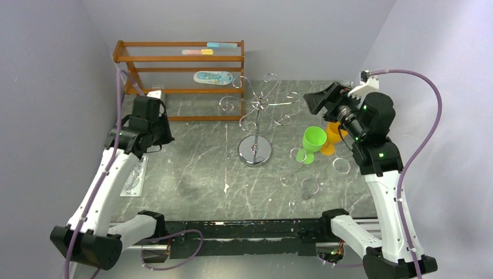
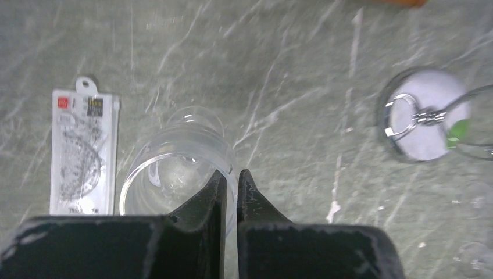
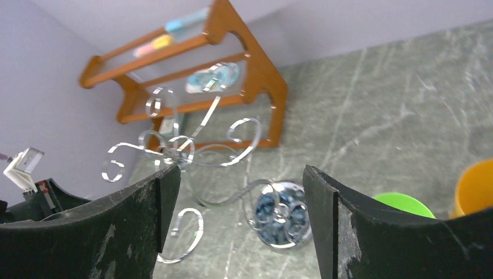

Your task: Place the wine glass upside down on the wine glass rack

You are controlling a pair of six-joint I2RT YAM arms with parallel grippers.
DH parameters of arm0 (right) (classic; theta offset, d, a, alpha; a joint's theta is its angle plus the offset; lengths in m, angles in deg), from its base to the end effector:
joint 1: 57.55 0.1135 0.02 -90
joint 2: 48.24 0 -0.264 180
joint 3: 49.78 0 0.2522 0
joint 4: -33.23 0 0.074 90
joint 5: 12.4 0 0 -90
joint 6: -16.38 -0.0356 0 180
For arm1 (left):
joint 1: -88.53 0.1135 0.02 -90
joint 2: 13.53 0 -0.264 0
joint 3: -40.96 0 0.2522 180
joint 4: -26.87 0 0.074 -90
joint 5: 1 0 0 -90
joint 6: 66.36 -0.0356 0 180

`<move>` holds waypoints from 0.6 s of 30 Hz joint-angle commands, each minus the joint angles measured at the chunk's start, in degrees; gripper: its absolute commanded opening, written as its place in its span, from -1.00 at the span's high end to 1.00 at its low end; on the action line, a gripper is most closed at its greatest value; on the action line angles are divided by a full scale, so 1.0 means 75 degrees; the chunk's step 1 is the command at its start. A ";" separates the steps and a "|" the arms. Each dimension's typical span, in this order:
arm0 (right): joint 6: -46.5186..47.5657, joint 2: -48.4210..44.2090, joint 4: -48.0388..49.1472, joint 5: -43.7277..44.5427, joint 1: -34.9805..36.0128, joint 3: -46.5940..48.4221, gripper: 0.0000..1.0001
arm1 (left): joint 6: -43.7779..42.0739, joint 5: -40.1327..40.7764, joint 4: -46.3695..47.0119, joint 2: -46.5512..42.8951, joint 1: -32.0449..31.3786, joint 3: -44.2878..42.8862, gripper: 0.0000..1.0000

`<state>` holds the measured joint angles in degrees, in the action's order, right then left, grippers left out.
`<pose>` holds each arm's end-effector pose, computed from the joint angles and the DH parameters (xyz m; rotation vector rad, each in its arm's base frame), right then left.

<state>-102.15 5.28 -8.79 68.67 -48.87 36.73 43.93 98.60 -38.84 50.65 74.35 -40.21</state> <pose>0.1795 0.0330 0.4460 0.1880 1.7557 0.6102 0.2130 -0.0477 0.3428 -0.2042 2.3980 -0.0755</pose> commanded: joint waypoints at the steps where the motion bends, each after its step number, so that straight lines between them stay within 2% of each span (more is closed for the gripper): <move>1: -0.0464 -0.0184 0.0854 -0.0900 -0.0028 0.0147 -0.62 | -0.0040 -0.0449 0.0141 -0.0673 0.0053 -0.1041 0.90; 6: -0.1415 -0.0186 0.1856 -0.1614 -0.0038 0.0331 -0.62 | 0.0321 -0.0673 0.0892 -0.1240 0.0051 -0.1778 0.90; 12: -0.3369 0.0868 0.4553 -0.2691 0.0096 0.0258 -0.65 | 0.0828 -0.1104 0.2461 -0.1555 0.0050 -0.2744 0.90; 14: -0.3496 0.1211 0.4879 -0.2440 0.0419 0.0500 -0.66 | 0.1038 -0.1100 0.3131 -0.1655 0.0056 -0.2711 0.90; 18: -0.3299 0.2087 0.4612 -0.1326 0.1651 0.1505 -0.71 | 0.1643 -0.1175 0.4780 -0.1915 0.0051 -0.2275 0.90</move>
<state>-124.27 16.25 22.16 53.68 -43.88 41.65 50.88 92.37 -19.93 37.89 74.35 -59.06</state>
